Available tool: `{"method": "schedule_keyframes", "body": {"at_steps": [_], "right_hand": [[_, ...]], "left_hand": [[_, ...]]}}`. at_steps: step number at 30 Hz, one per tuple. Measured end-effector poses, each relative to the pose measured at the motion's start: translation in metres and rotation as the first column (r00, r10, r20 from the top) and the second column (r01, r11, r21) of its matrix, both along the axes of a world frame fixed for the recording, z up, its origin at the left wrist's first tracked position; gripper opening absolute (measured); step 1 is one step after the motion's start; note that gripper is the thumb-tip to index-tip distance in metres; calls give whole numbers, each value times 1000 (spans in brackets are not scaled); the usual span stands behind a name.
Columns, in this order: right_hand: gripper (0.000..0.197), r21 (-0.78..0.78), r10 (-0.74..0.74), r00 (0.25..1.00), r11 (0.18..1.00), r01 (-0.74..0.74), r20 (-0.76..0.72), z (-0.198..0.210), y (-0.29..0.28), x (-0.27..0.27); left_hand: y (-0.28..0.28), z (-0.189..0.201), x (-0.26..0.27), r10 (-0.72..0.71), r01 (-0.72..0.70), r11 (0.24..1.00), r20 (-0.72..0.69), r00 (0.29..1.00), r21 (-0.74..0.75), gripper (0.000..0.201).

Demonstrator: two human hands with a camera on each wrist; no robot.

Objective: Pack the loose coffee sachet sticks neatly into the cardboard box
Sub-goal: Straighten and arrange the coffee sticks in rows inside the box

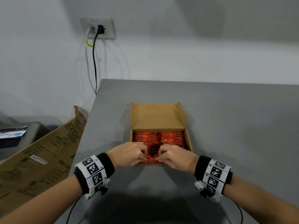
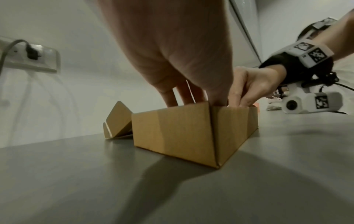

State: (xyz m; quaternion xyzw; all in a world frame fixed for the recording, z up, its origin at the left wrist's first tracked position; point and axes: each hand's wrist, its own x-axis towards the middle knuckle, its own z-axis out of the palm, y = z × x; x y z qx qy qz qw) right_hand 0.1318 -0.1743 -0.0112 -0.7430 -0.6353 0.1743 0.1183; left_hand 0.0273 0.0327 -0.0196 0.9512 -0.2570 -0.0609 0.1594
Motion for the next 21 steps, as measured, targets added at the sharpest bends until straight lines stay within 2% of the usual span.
{"method": "schedule_keyframes", "body": {"at_steps": [3, 5, 10, 17, 21], "right_hand": [[29, -94, 23, 999, 995, -21, 22, 5, 7, 1], [30, -118, 40, 998, 992, -34, 54, 8, 10, 0], [21, 11, -26, 1000, 1000, 26, 0, 5, 4, -1], [23, -57, -153, 988, 987, 152, -22, 2, 5, -3], [21, -75, -139, 990, 987, 141, 28, 6, 6, -4]], "left_hand": [[-2, 5, 6, 17, -14, 1000, -100, 995, 28, 21], [-2, 8, 6, 55, -57, 998, -119, 991, -11, 21], [2, 3, -3, 94, -95, 995, -28, 995, -16, 13], [3, 0, -5, 212, -211, 977, -55, 976, 36, 18], [3, 1, -6, 233, -231, 972, -74, 970, 44, 18]]}}
